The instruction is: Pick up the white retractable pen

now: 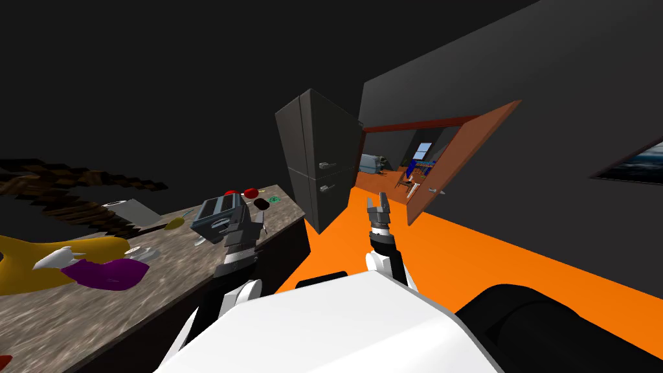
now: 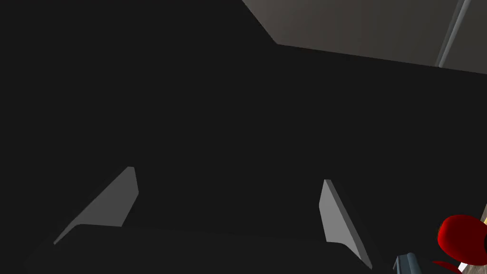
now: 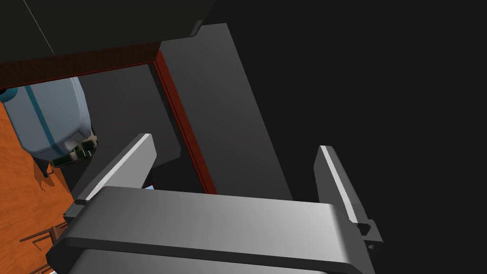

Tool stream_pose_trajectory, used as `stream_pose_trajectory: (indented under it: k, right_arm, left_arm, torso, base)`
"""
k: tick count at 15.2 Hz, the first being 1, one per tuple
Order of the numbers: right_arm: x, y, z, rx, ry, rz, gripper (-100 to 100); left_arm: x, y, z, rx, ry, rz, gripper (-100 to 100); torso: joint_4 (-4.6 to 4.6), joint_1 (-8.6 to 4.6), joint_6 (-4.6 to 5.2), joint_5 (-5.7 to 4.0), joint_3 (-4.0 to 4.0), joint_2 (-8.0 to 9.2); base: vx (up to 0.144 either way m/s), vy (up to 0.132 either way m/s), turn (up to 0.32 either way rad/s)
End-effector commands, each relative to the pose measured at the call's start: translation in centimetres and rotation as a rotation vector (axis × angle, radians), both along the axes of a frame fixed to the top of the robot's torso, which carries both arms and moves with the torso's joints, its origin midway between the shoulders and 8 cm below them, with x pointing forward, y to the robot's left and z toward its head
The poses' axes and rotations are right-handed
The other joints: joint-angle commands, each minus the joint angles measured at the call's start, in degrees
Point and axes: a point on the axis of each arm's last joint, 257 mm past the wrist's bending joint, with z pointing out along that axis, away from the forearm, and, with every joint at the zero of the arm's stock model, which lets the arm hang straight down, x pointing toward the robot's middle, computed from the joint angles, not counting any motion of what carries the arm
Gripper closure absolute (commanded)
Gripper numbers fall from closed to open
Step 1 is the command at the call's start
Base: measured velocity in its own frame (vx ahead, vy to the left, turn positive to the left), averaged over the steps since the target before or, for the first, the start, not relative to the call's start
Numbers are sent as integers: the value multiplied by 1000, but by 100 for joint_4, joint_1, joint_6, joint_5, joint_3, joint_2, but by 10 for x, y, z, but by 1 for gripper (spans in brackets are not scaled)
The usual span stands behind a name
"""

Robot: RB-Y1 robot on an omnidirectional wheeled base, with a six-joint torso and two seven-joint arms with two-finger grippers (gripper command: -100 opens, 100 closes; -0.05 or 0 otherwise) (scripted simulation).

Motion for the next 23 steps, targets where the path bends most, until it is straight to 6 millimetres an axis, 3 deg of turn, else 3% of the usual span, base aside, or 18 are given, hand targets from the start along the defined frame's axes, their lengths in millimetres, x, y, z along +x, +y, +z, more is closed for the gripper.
stream_pose_trajectory:
  k: [1,23]
  right_arm:
    - [0,0,0,0,0,0,0]
    - [0,0,0,0,0,0,0]
  left_arm:
    - [1,0,-3,21,19,-11,-100]
    - [9,32,-99,209,484,-71,-100]
  torso:
    - [0,0,0,0,0,0]
    - [-3,2,1,0,-7,-13]
  base:
    - [4,-1,-15]
    - [26,3,-51]
